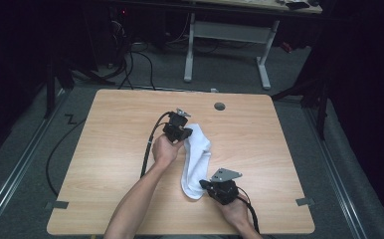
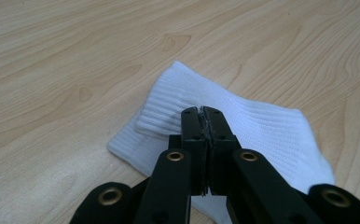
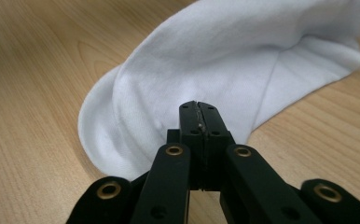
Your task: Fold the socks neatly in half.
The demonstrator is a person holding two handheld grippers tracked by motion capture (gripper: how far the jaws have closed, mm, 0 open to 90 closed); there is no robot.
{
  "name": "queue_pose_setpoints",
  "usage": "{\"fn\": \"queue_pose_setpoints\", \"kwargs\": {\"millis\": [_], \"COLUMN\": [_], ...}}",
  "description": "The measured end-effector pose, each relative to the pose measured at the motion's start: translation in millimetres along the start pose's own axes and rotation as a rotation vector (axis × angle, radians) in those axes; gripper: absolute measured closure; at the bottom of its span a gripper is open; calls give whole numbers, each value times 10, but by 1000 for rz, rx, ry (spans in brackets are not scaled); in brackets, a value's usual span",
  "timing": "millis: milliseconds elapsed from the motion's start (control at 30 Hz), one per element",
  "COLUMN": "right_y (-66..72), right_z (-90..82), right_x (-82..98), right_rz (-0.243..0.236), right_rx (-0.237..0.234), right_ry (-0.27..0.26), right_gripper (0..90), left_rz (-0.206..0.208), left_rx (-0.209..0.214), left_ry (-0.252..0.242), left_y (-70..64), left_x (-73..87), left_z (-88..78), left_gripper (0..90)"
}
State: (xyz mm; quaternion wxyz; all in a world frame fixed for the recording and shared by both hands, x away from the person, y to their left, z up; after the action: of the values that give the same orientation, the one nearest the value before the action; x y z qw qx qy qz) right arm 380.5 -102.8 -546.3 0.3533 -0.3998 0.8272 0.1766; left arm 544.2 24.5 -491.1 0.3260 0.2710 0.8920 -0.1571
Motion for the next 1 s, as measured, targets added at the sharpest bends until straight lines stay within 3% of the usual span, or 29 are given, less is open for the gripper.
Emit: {"fn": "queue_pose_setpoints", "kwargs": {"millis": [133, 267, 433, 500, 533, 567, 600, 633, 667, 733, 900, 967, 1000], "right_y": [-11, -41, -54, -39, -64, -64, -165, -165, -251, -310, -401, -420, -426], "right_z": [-86, -265, -310, -220, -163, -163, -100, -100, -62, 15, 265, 346, 355], "right_x": [-26, -76, -66, -28, -37, -37, -113, -113, -200, -288, -358, -333, -326], "right_rz": [3, -13, -13, 6, 9, 9, 40, 40, 79, 102, 106, 120, 105], "right_rx": [16, 57, 54, -8, -10, -10, 4, 4, 15, 35, 70, 62, 61], "right_ry": [-35, -83, -86, -17, -13, -13, -10, -10, -22, -7, 69, 87, 77], "right_gripper": [900, 900, 880, 757, 687, 687, 636, 636, 623, 626, 660, 677, 754], "left_rz": [9, -13, -26, -24, -19, -19, -11, -11, -5, 0, 2, 12, 12], "left_rx": [-9, -4, -5, -9, -11, -11, -15, -15, -17, -15, -8, -4, 3], "left_ry": [-22, -64, -51, -39, -36, -36, -31, -31, -32, -29, -29, -31, -41], "left_y": [9, 68, 140, 151, 151, 151, 146, 146, 137, 131, 116, 106, 99], "left_x": [-22, -52, -7, 13, 20, 20, 25, 25, 25, 28, 35, 32, 24], "left_z": [-56, -170, -182, -165, -165, -165, -170, -170, -173, -171, -168, -185, -216], "left_gripper": [886, 886, 886, 886, 886, 885, 885, 885, 885, 885, 885, 884, 884]}}
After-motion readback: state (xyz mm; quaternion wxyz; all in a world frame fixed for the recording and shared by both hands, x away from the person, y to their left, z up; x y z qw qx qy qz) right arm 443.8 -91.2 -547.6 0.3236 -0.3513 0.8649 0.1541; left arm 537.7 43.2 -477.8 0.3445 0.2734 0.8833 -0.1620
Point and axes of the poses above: each handheld gripper's, and its own axes: z roughly forward along the jaws, x roughly out of its underside, y roughly to its left, the point moved 7 cm from there along z, roughly forward along the jaws, and after that the axes turned 4 degrees about y, right-handed, at the moved point
